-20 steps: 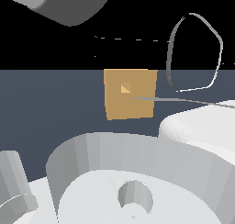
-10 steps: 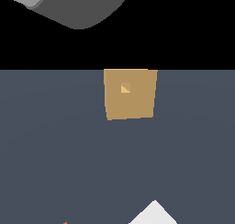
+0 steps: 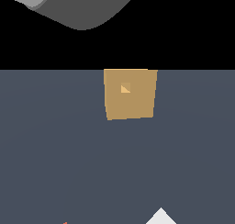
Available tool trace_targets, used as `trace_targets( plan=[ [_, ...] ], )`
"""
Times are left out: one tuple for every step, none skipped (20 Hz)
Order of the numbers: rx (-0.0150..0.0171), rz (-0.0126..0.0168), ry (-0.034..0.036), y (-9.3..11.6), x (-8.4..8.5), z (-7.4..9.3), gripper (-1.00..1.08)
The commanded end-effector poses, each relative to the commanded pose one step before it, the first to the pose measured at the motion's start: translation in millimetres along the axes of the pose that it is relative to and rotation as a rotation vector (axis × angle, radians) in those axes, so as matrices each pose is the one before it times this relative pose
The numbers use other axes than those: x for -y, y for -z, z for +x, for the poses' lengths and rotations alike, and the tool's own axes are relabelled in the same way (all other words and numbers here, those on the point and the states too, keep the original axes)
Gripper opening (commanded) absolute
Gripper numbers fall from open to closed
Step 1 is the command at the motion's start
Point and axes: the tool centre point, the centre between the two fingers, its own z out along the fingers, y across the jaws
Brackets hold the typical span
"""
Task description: Insert the peg into the horizontal hole in a box.
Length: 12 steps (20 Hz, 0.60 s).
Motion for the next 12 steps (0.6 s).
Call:
trace_targets(
  plan=[
    [-0.00038, 0.00022, -0.00005, -3.06, 0.13, 0.17, 1.0],
    [0.0, 0.0, 0.0, -2.65, 0.01, 0.06, 1.0],
    [0.0, 0.0, 0.0, -3.39, 0.01, 0.09, 1.0],
    [0.0, 0.0, 0.0, -4.13, 0.02, 0.12, 1.0],
    [0.0, 0.0, 0.0, -4.85, 0.04, 0.16, 1.0],
    [0.0, 0.0, 0.0, -5.55, 0.05, 0.21, 1.0],
    [0.0, 0.0, 0.0, -6.08, 0.07, 0.24, 1.0],
    [0.0, 0.0, 0.0, -5.49, 0.06, 0.22, 1.0],
    [0.0, 0.0, 0.0, -4.67, 0.04, 0.17, 1.0],
    [0.0, 0.0, 0.0, -3.85, 0.02, 0.11, 1.0],
    [0.0, 0.0, 0.0, -3.02, -0.01, 0.03, 1.0],
    [0.0, 0.0, 0.0, -2.2, -0.05, -0.06, 1.0]
  ],
)
